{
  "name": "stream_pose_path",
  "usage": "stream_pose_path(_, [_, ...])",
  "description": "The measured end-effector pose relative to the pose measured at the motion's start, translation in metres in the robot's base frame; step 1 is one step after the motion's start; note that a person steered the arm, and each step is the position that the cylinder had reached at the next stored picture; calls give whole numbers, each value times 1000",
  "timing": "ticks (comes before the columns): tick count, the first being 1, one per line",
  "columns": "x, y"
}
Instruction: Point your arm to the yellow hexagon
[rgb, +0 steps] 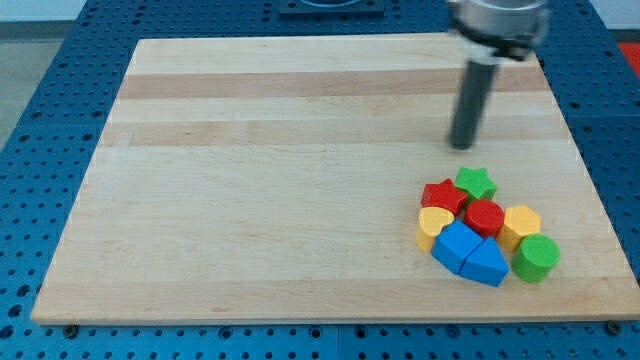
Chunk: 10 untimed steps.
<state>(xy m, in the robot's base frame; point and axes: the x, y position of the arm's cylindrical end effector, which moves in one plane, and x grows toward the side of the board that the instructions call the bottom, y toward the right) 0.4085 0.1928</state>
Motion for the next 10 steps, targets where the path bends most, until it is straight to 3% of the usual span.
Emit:
stream_pose_path(1, [0,46])
stream_pose_path(2, [4,47])
stream_pose_path(3, [47,75])
stream_pose_path(6, [117,102])
stream_pose_path(10, [130,87])
